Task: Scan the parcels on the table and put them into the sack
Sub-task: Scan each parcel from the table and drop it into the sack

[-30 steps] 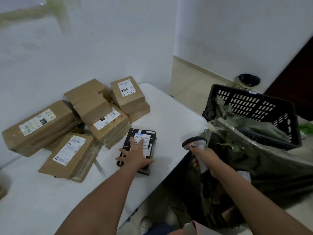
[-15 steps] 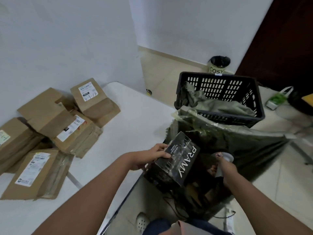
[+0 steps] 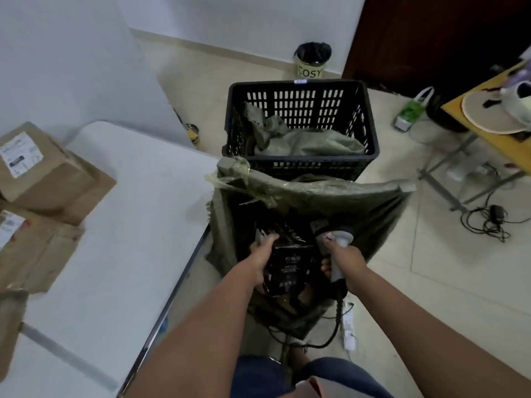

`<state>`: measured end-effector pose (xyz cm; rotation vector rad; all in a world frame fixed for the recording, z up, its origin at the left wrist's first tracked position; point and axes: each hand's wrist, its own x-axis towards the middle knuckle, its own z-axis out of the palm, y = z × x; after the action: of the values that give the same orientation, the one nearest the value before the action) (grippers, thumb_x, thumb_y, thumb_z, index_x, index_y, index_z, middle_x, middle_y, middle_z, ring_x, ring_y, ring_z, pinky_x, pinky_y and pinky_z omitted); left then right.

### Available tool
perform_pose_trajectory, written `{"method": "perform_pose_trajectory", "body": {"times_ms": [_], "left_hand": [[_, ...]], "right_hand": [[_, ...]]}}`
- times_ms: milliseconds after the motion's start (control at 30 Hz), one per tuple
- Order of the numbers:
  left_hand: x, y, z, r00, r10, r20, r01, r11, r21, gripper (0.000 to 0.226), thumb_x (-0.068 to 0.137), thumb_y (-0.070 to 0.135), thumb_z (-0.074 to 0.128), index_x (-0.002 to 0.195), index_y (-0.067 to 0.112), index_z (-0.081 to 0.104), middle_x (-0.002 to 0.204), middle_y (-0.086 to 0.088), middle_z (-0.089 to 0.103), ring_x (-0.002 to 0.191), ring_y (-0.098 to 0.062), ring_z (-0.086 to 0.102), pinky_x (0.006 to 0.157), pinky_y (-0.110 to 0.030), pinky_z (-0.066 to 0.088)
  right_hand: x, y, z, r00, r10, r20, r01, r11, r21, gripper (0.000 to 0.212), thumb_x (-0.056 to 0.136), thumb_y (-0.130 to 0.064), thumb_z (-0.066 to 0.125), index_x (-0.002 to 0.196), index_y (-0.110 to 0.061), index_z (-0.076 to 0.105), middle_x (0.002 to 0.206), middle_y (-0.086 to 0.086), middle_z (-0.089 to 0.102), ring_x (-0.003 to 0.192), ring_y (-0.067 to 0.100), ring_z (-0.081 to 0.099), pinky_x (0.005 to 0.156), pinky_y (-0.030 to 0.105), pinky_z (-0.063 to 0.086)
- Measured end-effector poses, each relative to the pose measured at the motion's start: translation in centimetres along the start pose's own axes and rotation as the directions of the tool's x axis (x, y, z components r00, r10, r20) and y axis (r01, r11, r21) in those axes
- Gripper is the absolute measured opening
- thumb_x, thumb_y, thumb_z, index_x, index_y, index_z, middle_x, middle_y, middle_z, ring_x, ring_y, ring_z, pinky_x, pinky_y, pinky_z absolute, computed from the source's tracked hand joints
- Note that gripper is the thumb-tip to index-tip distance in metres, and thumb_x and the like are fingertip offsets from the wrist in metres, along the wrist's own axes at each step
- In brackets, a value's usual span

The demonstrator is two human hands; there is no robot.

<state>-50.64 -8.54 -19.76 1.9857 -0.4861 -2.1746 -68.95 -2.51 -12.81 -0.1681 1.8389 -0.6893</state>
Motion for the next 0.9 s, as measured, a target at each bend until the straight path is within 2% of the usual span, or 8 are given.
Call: {"method": "perform_pose_trajectory", "body": {"times_ms": [167,267,400,500,600,767,867,900], "left_hand": [[1.3,-0.2,-1.9,0.971,-0.045,-0.235,-0.015,0.969,-0.247,0.077,0.074,0.067,0.064,0.128,0.015,0.046,0.111,-0.019,0.063,0.099,-0.037,0.065,0.087,-0.054,0.053],[0.7,-1.6,-4.2,0.956,-0.186,-0.228,0.117,0.950,-0.289,0.072,0.076,0.075,0.054,0.107,0.011,0.066,0.098,-0.019,0.070,0.091,-0.037,0.066,0.093,-0.052,0.048],[0.0,-3.6,-5.9,0.940,-0.270,-0.209,0.179,0.911,-0.372,0.072,0.086,0.073,0.040,0.096,0.007,0.069,0.093,-0.020,0.068,0.085,-0.035,0.061,0.078,-0.041,0.048],[0.3,-3.8,-6.4,0.898,-0.352,-0.263,0.224,0.883,-0.413,0.078,0.076,0.083,0.040,0.092,0.012,0.070,0.103,-0.017,0.070,0.090,-0.036,0.061,0.098,-0.048,0.040],[1.1,-2.9,-5.9,0.891,-0.356,-0.280,0.178,0.843,-0.507,0.085,0.079,0.085,0.032,0.111,0.013,0.064,0.108,-0.016,0.067,0.101,-0.038,0.059,0.097,-0.055,0.037],[2.2,-0.3,-1.9,0.980,-0.173,-0.097,0.060,0.727,-0.684,0.073,0.096,0.067,0.030,0.150,0.017,0.034,0.151,-0.018,0.037,0.135,-0.043,0.039,0.103,-0.065,0.037],[3.3,0.0,-0.3,0.990,-0.126,-0.057,0.063,0.779,-0.624,0.062,0.098,0.054,0.046,0.143,0.012,0.042,0.144,-0.022,0.042,0.127,-0.043,0.047,0.079,-0.056,0.054],[3.5,0.1,0.1,0.990,-0.118,-0.071,0.052,0.797,-0.601,0.050,0.101,0.043,0.049,0.136,0.009,0.046,0.140,-0.022,0.044,0.125,-0.043,0.048,0.080,-0.051,0.054]], "right_hand": [[1.5,-0.3,-0.3,0.998,0.010,0.066,-0.007,0.999,-0.034,0.044,0.093,-0.042,0.063,0.100,0.000,0.060,0.067,0.013,0.063,0.056,0.023,0.061,0.054,0.029,0.050],[2.2,-0.3,0.0,0.995,0.020,0.099,-0.016,0.999,-0.048,0.048,0.093,-0.044,0.062,0.107,0.003,0.060,0.068,0.013,0.063,0.057,0.022,0.062,0.056,0.030,0.051],[2.6,-0.3,0.2,0.990,0.042,0.136,-0.035,0.998,-0.056,0.048,0.095,-0.041,0.061,0.115,0.002,0.057,0.069,0.013,0.062,0.057,0.021,0.061,0.056,0.030,0.052],[3.0,-0.3,0.0,0.989,0.053,0.138,-0.046,0.998,-0.053,0.050,0.094,-0.040,0.062,0.118,0.004,0.056,0.069,0.013,0.062,0.054,0.020,0.061,0.052,0.028,0.050],[3.3,-0.5,-0.2,0.991,0.061,0.123,-0.055,0.997,-0.051,0.049,0.094,-0.039,0.062,0.115,0.006,0.058,0.067,0.012,0.061,0.053,0.020,0.060,0.050,0.027,0.049],[3.6,-0.4,-0.5,0.989,0.081,0.125,-0.076,0.996,-0.041,0.048,0.094,-0.039,0.063,0.118,0.003,0.057,0.068,0.011,0.061,0.053,0.019,0.059,0.049,0.027,0.048],[3.7,-0.3,-0.7,0.989,0.084,0.123,-0.080,0.996,-0.038,0.049,0.094,-0.041,0.063,0.117,0.002,0.057,0.069,0.012,0.061,0.056,0.021,0.060,0.053,0.029,0.050],[3.8,-0.3,-0.8,0.989,0.086,0.121,-0.082,0.996,-0.038,0.049,0.094,-0.041,0.063,0.117,0.002,0.057,0.070,0.012,0.061,0.056,0.021,0.060,0.053,0.029,0.050]]}}
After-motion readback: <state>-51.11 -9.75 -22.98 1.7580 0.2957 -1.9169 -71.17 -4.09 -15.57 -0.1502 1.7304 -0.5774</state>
